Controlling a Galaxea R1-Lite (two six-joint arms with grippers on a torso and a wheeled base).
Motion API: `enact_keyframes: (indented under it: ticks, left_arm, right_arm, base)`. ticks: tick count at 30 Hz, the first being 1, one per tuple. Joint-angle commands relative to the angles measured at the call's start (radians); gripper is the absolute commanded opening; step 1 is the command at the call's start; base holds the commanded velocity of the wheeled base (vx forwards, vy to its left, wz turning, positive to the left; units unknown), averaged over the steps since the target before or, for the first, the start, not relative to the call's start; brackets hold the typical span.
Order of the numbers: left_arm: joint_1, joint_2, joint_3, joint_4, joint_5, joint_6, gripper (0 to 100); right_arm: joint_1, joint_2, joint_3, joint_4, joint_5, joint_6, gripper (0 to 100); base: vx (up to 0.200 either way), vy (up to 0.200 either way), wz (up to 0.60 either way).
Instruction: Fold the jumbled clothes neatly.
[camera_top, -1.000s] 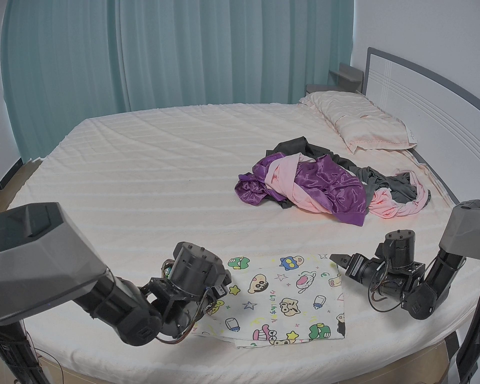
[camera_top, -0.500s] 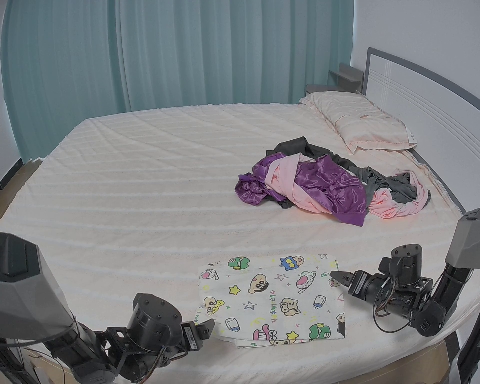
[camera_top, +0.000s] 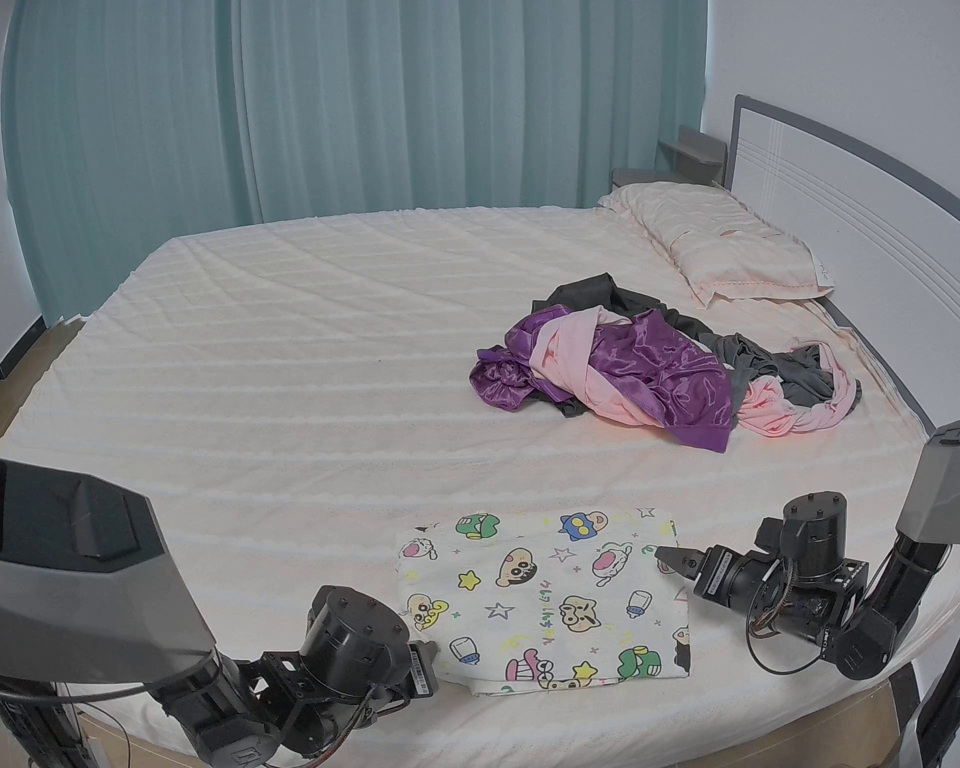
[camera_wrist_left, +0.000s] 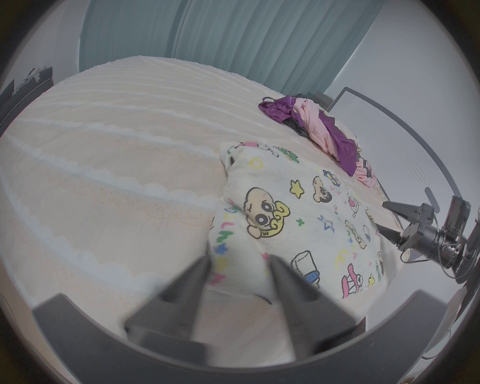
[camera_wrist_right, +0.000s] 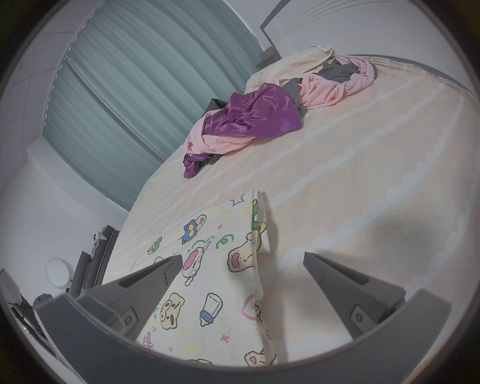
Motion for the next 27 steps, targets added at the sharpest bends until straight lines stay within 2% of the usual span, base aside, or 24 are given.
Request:
enact_keyframes:
  ticks: [1, 6, 12, 18, 19, 27]
  left_arm:
    - [0.001, 0.035, -0.002, 0.000, 0.002, -0.002, 0]
    - [-0.003, 0.009, 0.007, 0.007, 0.011, -0.004, 0]
    - [-0.053, -0.011, 0.021, 0.012, 0.012, -0.004, 0]
    - [-0.067, -0.008, 0.023, 0.013, 0.016, -0.016, 0]
    - [-0.064, -0.005, 0.021, 0.013, 0.016, -0.018, 100]
    - [-0.018, -0.049, 0.032, 0.006, 0.080, -0.018, 100]
  right_arm:
    - [0.000, -0.008, 0.002, 0.000, 0.000, 0.000, 100]
    - [0.001, -0.005, 0.001, 0.000, 0.002, 0.001, 100]
    - [0.001, 0.004, 0.001, 0.000, 0.002, 0.003, 100]
    - [0.003, -0.001, 0.021, 0.000, 0.002, 0.003, 100]
    - [0.004, -0.001, 0.021, 0.000, 0.002, 0.001, 100]
    - [0.003, -0.062, 0.042, 0.002, -0.001, -0.005, 100]
  base:
    - [0.000, 0.000, 0.00]
    - [0.000, 0.000, 0.00]
    - [0.000, 0.000, 0.00]
    - [0.000, 0.000, 0.00]
    - [0.000, 0.000, 0.00]
    - [0.000, 0.000, 0.00]
